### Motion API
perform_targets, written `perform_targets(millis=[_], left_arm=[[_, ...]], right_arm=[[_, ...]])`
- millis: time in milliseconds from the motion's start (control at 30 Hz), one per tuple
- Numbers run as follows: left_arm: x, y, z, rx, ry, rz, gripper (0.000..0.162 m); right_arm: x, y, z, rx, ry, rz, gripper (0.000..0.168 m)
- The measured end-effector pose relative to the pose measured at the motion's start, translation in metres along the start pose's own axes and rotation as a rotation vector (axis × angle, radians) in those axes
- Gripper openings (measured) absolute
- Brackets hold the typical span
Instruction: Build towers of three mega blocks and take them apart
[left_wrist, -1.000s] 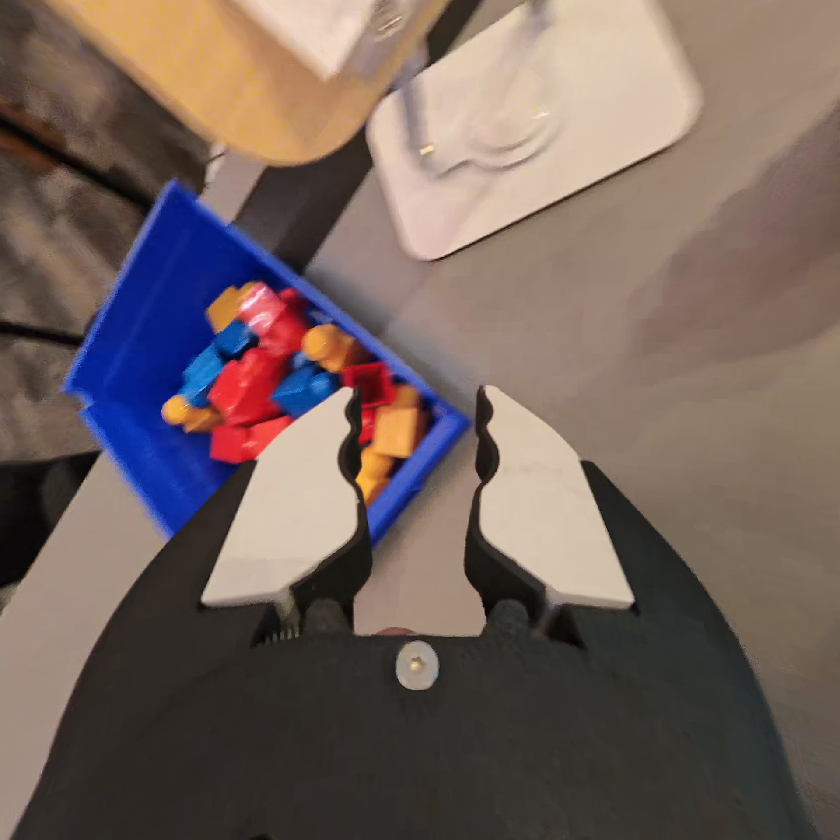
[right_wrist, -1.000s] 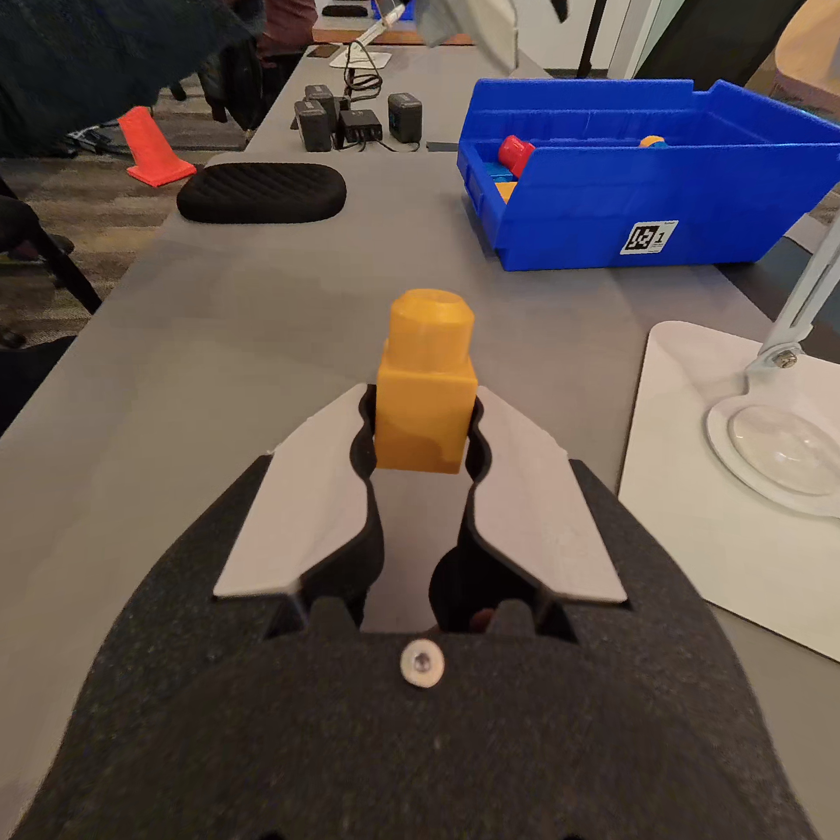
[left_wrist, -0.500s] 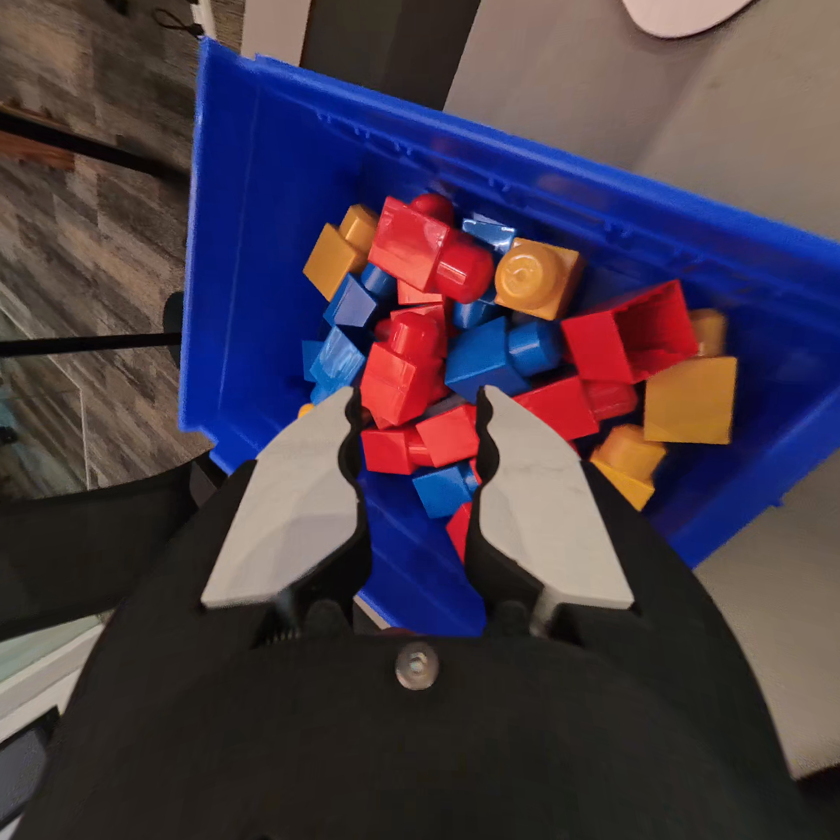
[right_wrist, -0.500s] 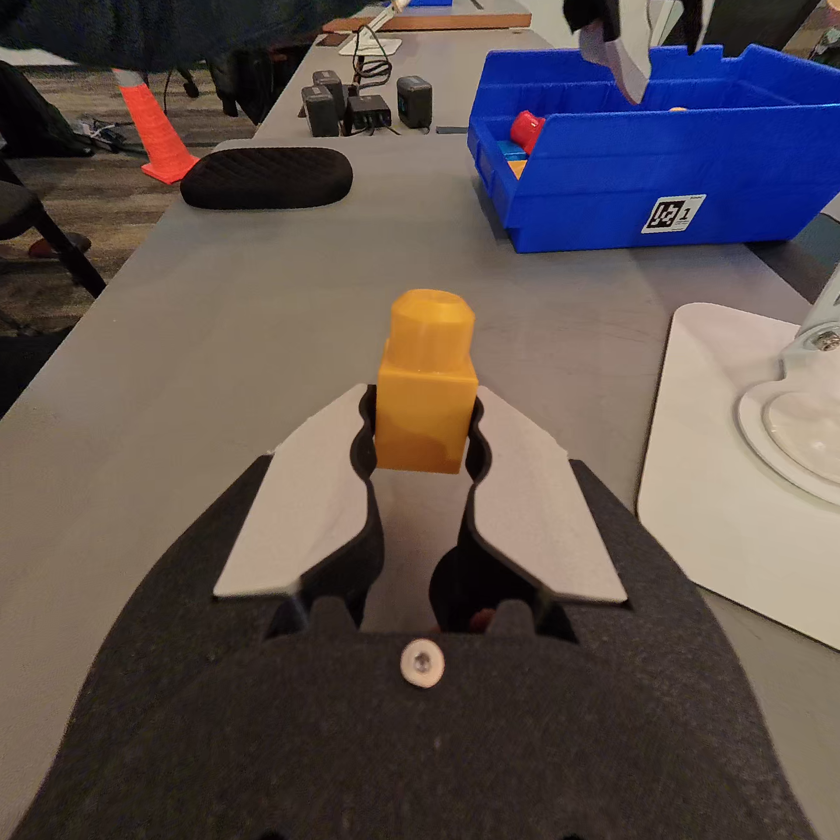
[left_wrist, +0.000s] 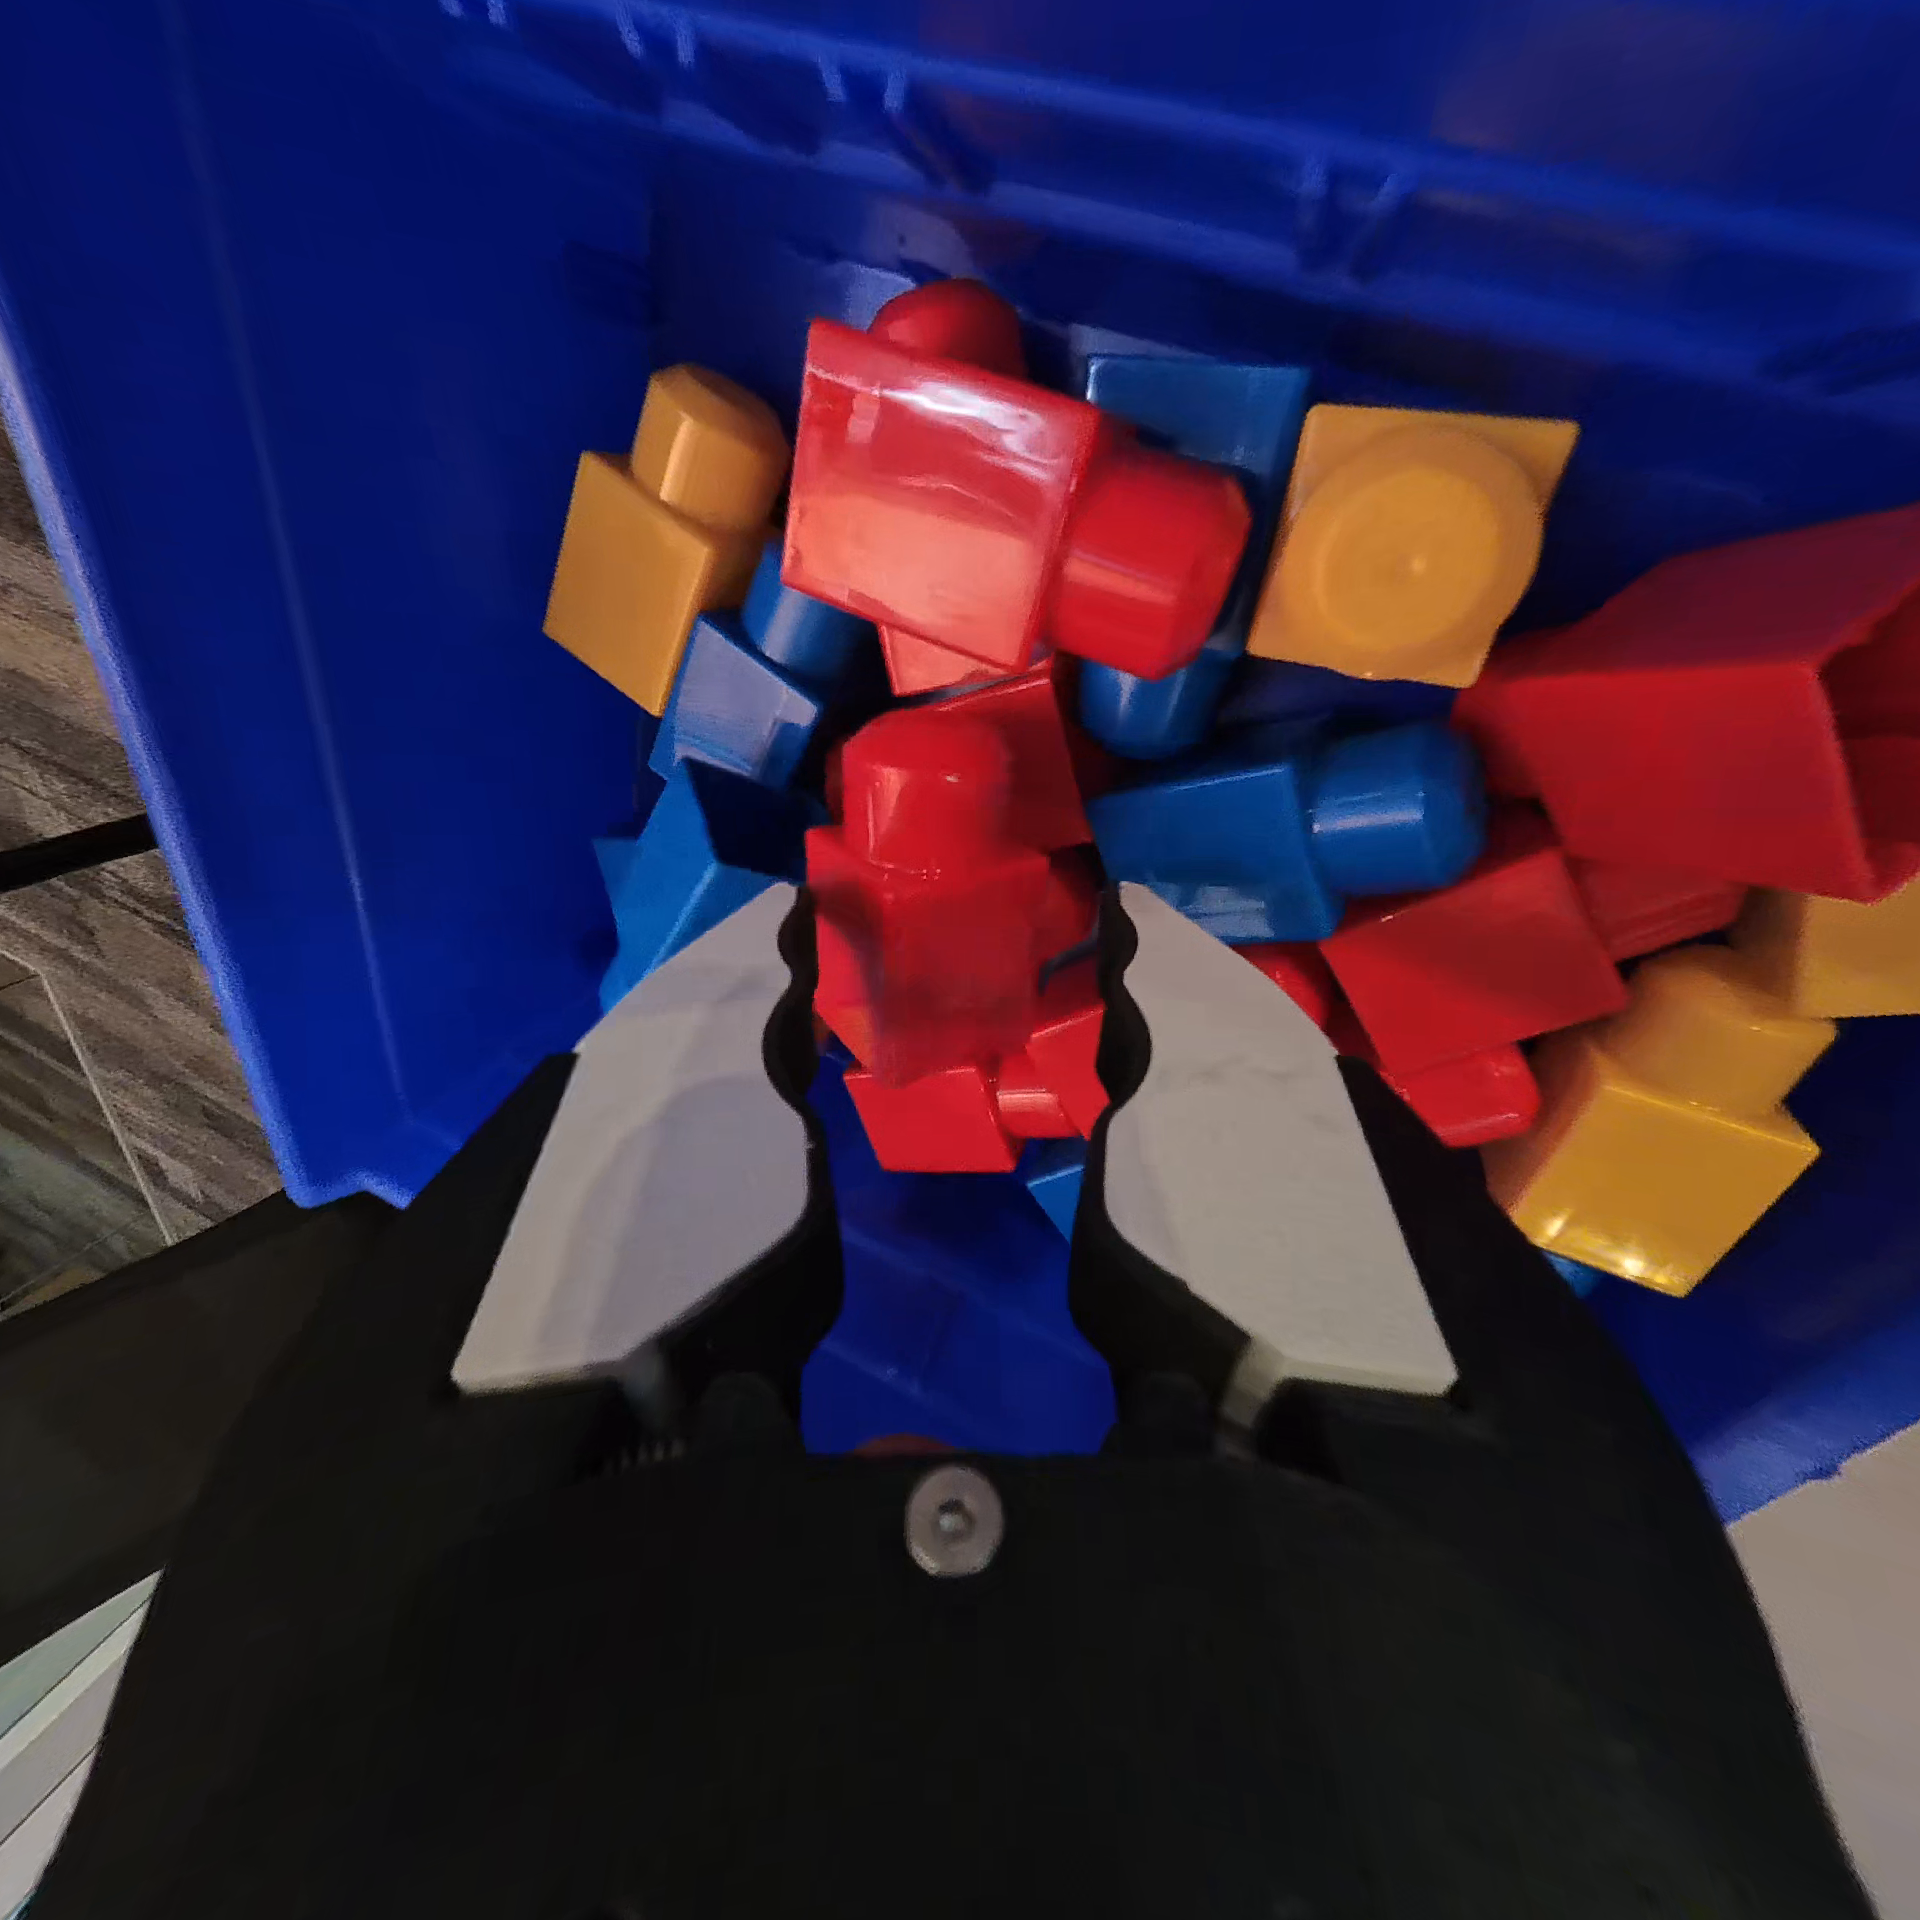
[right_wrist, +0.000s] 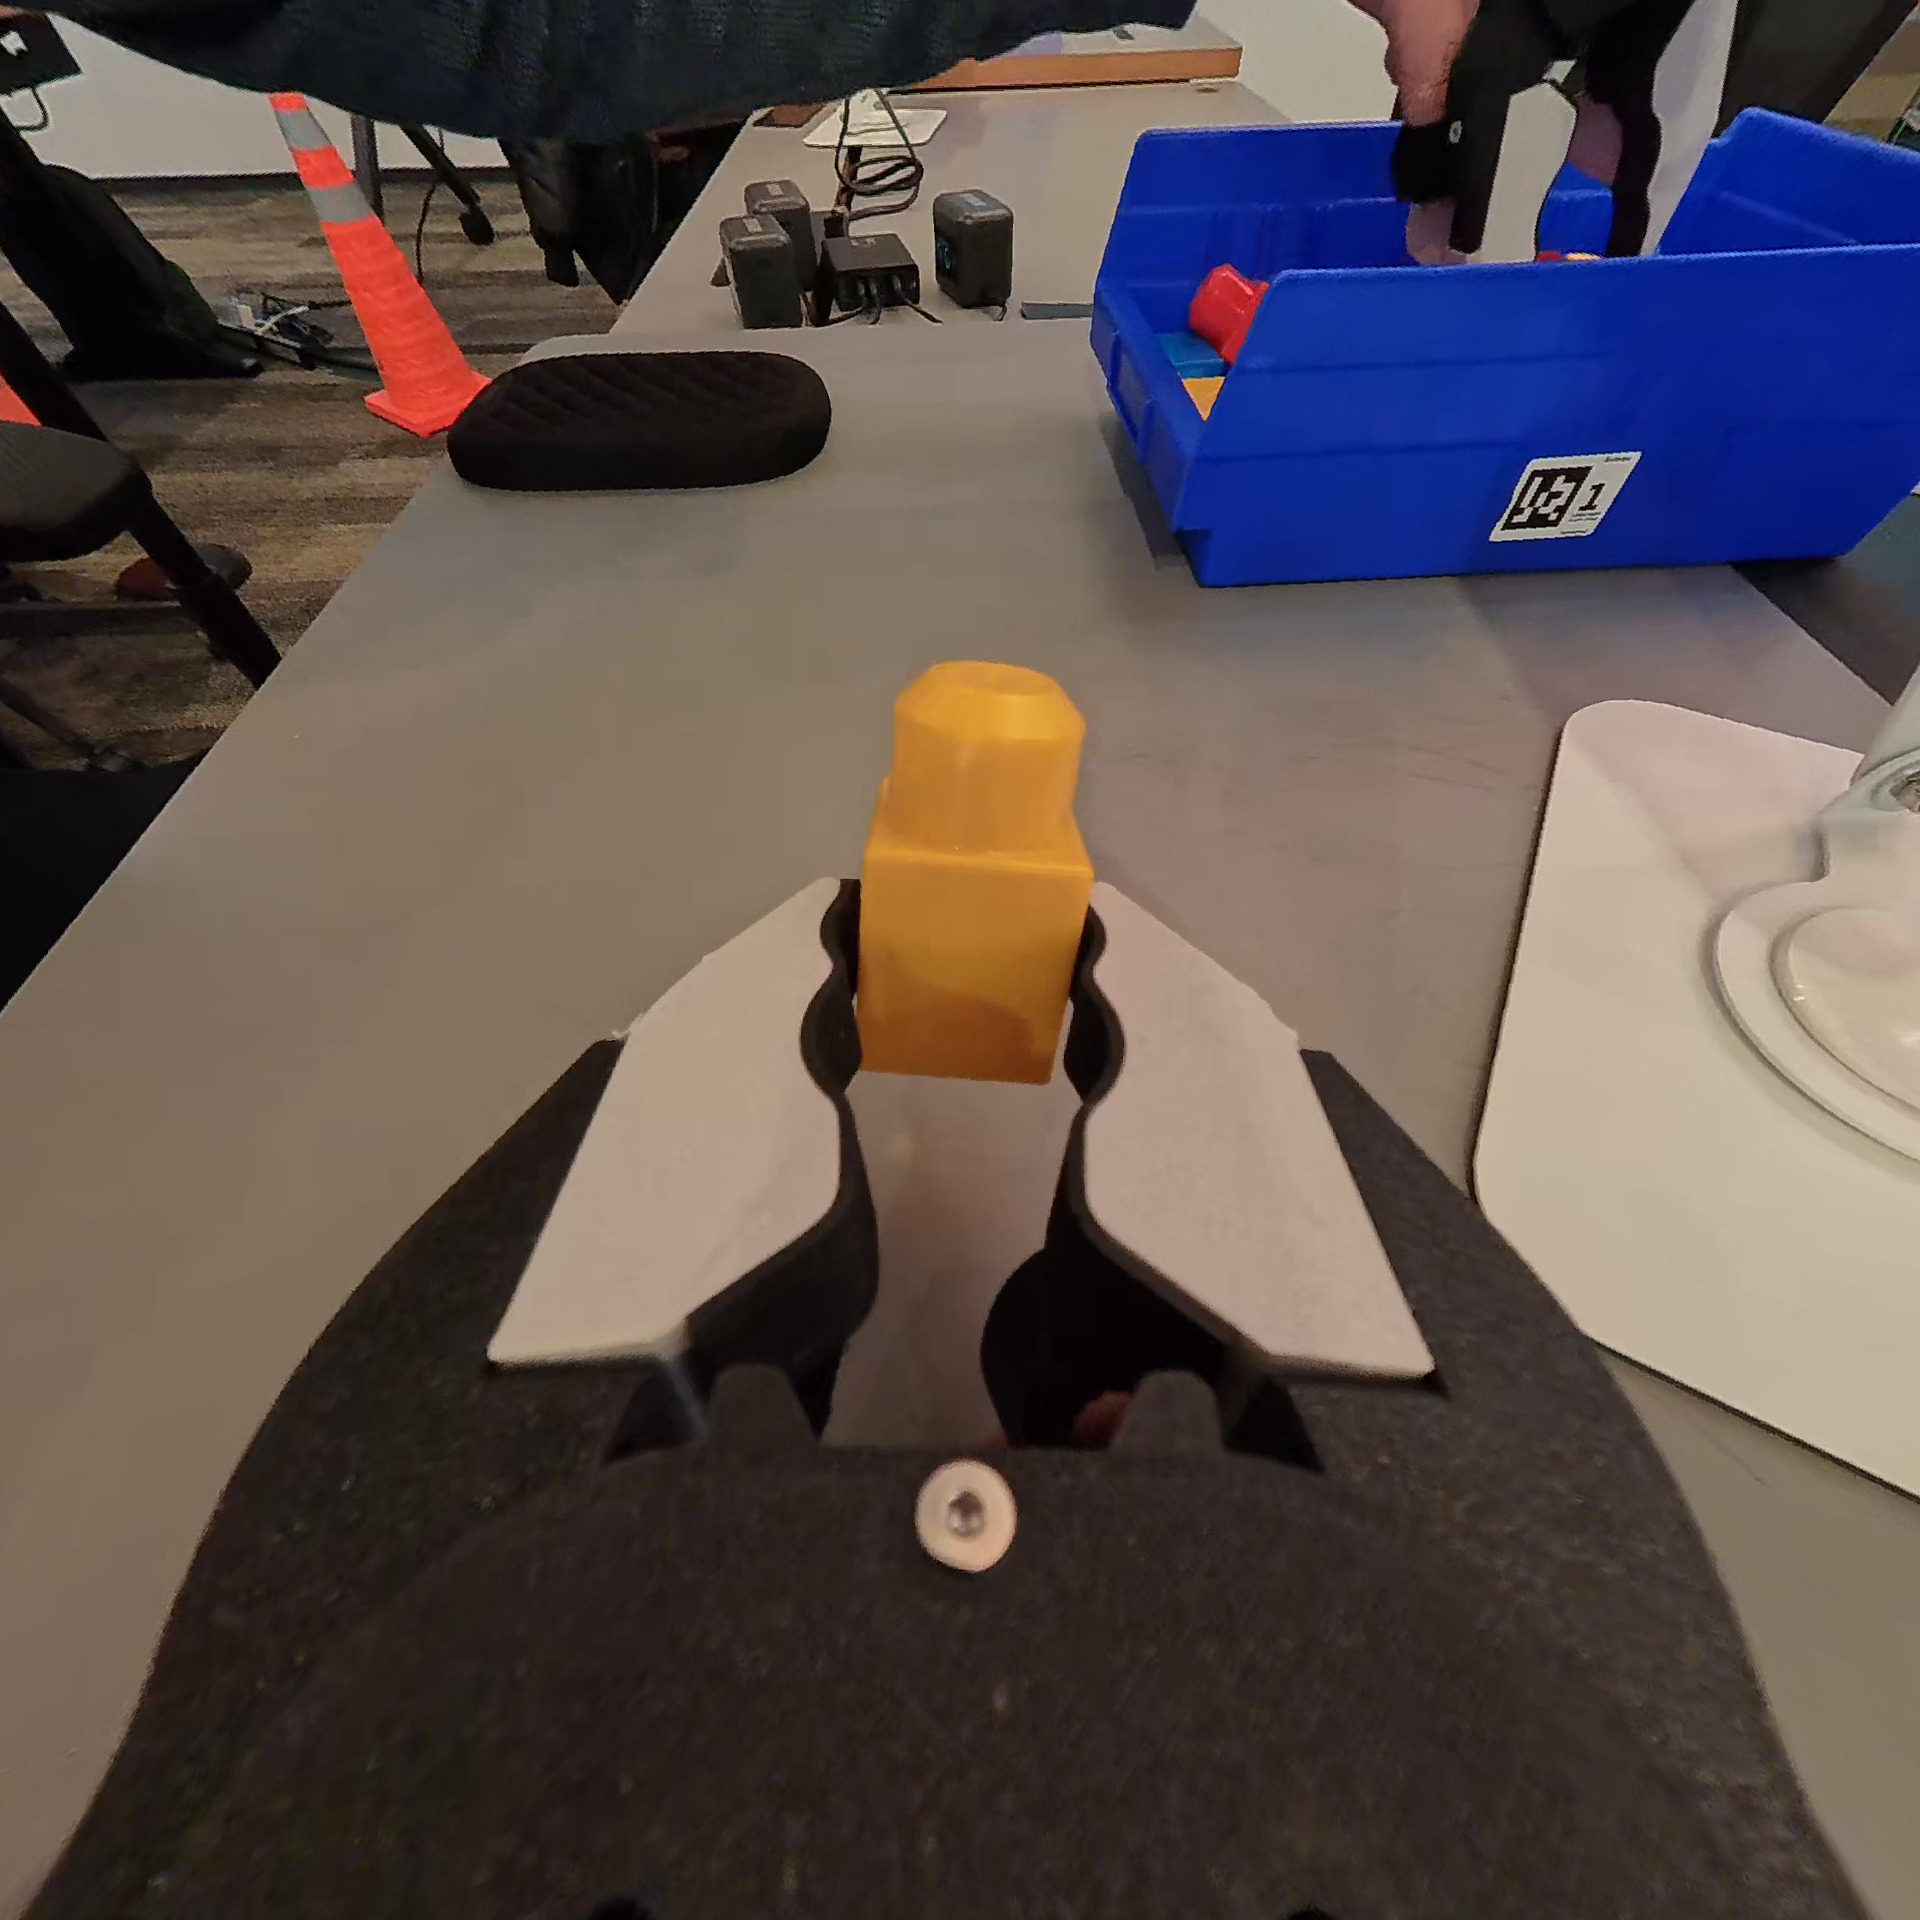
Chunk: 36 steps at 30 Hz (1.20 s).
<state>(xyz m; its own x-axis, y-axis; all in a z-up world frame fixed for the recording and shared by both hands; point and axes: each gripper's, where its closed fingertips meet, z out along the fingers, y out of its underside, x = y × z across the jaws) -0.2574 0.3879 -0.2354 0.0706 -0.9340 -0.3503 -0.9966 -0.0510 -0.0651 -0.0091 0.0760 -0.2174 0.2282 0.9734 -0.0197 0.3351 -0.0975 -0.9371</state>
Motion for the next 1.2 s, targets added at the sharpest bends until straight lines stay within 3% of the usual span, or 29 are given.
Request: perform_targets(millis=[367,600,700,800,1000,1200], left_arm=[[-0.005,-0.002,0.003,-0.001,0.031,-0.044,0.045],[0.004,0.004,0.009,-0.037,0.083,-0.045,0.053],[0.009,0.004,0.010,-0.032,0.122,-0.040,0.038],[0.012,0.002,0.009,-0.031,0.144,-0.060,0.037],[0.009,-0.019,-0.017,0.192,0.095,-0.223,0.037],[0.032,-0.066,-0.094,0.591,0.102,-0.384,0.037]], right_arm=[[-0.001,-0.001,-0.001,0.010,-0.010,0.001,0.037],[-0.002,-0.001,-0.001,0.010,-0.017,-0.003,0.037],[-0.003,-0.001,-0.001,0.011,-0.020,-0.005,0.037],[-0.003,-0.001,-0.001,0.011,-0.022,-0.001,0.037],[0.000,-0.002,-0.002,0.015,-0.014,0.015,0.037],[0.007,-0.005,-0.005,0.046,0.003,0.055,0.036]])
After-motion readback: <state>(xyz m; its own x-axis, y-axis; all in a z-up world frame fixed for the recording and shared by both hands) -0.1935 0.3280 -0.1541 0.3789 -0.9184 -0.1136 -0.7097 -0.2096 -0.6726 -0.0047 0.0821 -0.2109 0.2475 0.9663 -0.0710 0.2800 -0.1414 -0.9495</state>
